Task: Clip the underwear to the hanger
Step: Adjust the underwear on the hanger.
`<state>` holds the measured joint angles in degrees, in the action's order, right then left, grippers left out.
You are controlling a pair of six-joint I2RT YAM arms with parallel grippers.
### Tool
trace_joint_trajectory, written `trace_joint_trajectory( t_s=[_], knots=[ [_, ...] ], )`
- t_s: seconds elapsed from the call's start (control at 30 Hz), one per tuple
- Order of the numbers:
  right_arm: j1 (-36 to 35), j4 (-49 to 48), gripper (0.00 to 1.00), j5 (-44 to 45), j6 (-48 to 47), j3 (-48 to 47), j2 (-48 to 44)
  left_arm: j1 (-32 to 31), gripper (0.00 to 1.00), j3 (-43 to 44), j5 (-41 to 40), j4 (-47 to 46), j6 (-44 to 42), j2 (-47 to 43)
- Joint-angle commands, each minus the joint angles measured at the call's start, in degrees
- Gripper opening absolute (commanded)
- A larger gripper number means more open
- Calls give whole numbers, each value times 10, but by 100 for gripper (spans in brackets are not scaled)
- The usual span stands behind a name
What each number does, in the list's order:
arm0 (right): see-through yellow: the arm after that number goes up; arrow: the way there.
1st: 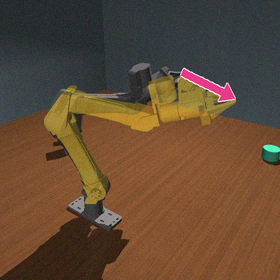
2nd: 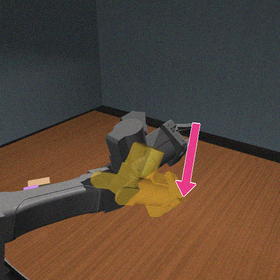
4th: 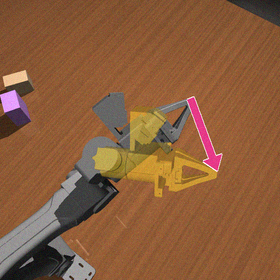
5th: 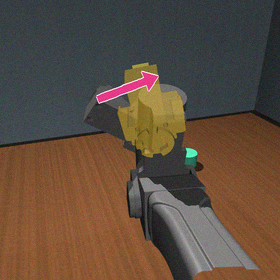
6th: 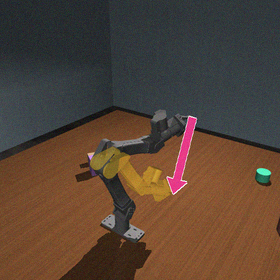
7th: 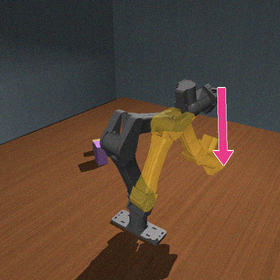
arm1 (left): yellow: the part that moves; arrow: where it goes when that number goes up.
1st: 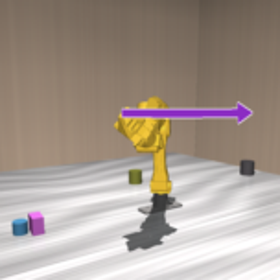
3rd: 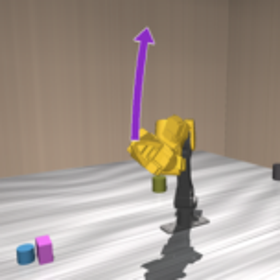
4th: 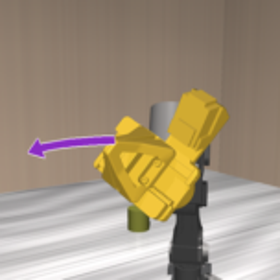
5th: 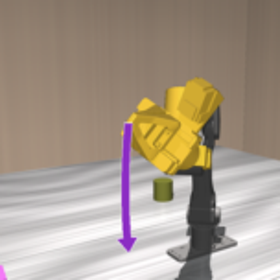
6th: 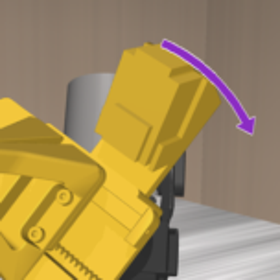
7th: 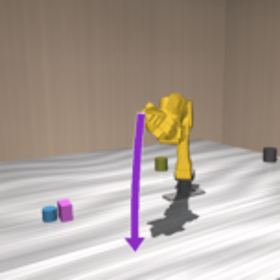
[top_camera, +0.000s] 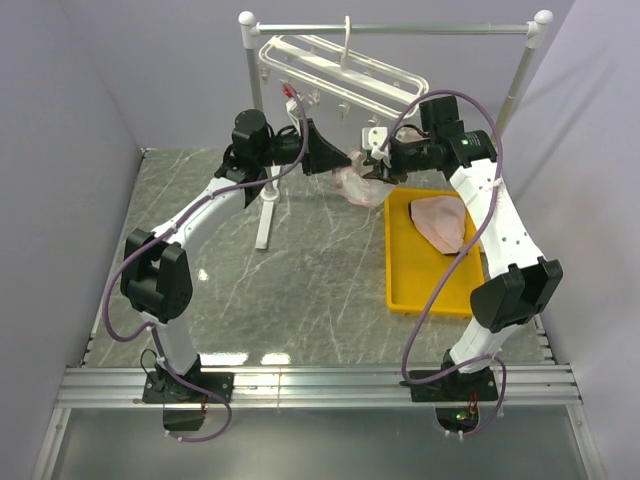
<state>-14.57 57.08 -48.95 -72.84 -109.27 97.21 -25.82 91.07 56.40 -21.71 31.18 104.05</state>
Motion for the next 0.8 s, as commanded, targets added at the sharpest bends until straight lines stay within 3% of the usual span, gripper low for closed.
trace_joint_trajectory(
  t_s=[0.0,0.13,0.33,0.53,0.77],
  knots=[
    [3,-23,38,-26,34,-21,-33,-1,0,34,-49,43,-54,-9],
    [3,-33,39,-17,59,-27,-29,-13,2,53,-141,131,-128,-5],
    [8,-62,30,46,46,-8,-36,-29,4,17,-217,156,-193,3],
    [10,-77,31,104,10,20,-47,-34,6,31,-281,169,-157,50],
    [9,-47,34,131,-88,31,-53,-56,9,17,-429,165,-154,56]
  ],
)
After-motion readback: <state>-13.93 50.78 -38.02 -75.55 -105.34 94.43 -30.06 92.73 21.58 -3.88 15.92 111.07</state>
